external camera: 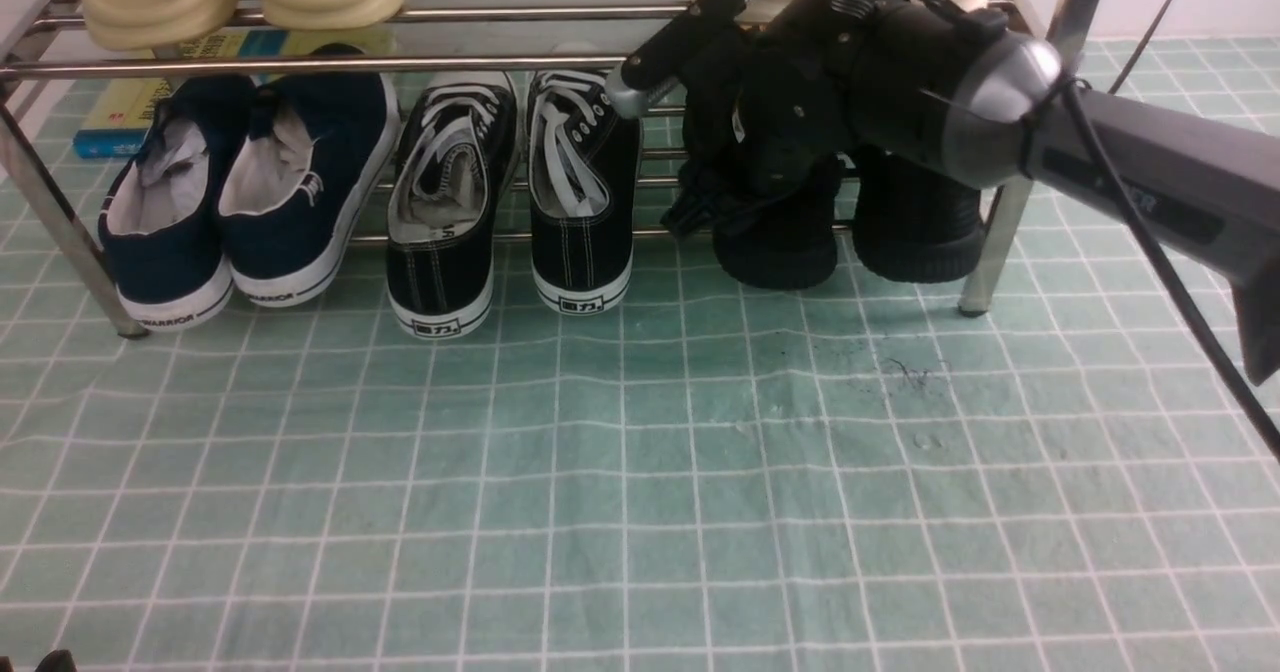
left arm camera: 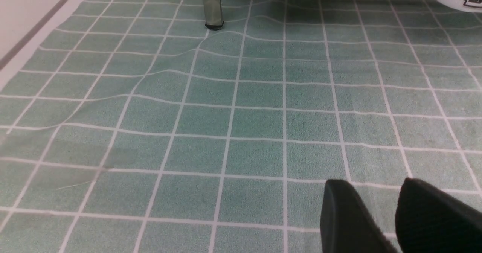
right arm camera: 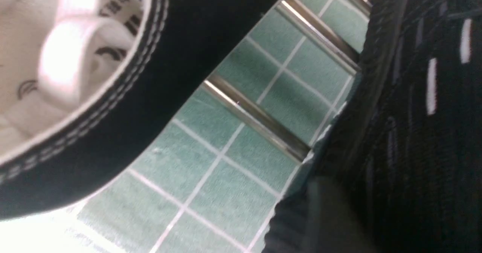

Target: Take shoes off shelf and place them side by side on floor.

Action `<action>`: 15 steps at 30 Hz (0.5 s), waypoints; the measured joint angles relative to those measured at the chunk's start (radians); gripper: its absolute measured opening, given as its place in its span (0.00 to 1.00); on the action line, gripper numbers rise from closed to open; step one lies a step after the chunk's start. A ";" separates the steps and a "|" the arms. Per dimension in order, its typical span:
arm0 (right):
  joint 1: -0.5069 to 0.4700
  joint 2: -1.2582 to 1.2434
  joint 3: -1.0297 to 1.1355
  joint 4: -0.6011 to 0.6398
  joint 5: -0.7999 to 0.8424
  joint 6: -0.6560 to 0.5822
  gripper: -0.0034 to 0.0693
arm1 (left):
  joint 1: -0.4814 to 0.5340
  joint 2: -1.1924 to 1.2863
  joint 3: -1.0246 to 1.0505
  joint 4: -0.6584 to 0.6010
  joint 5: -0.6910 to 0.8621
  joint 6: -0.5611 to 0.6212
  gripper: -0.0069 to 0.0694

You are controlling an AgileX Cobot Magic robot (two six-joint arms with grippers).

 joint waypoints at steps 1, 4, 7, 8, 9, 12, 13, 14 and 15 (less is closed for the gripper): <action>0.000 0.000 0.000 0.004 0.008 -0.001 0.35 | 0.000 0.000 0.000 0.000 0.000 0.000 0.41; 0.001 -0.001 -0.016 0.034 0.048 -0.003 0.10 | 0.000 0.000 0.000 0.000 0.000 0.000 0.41; 0.011 -0.009 -0.052 0.082 0.174 -0.046 0.05 | 0.000 0.000 0.000 0.001 0.000 0.000 0.41; 0.011 -0.011 -0.056 0.086 0.194 -0.049 0.05 | 0.000 0.000 0.000 0.001 0.000 0.000 0.41; 0.020 -0.026 -0.069 0.113 0.257 -0.065 0.05 | 0.000 0.000 0.000 0.001 0.000 0.000 0.41; 0.046 -0.071 -0.087 0.179 0.358 -0.078 0.05 | 0.000 0.000 0.000 0.001 0.000 0.000 0.41; 0.054 -0.086 -0.090 0.192 0.380 -0.078 0.05 | 0.000 0.000 0.000 0.001 0.000 0.000 0.41; 0.064 -0.101 -0.091 0.206 0.406 -0.078 0.05 | 0.000 0.000 0.000 0.001 0.000 0.000 0.41; 0.075 -0.117 -0.091 0.220 0.433 -0.079 0.05 | 0.000 0.000 0.000 0.001 0.000 0.000 0.41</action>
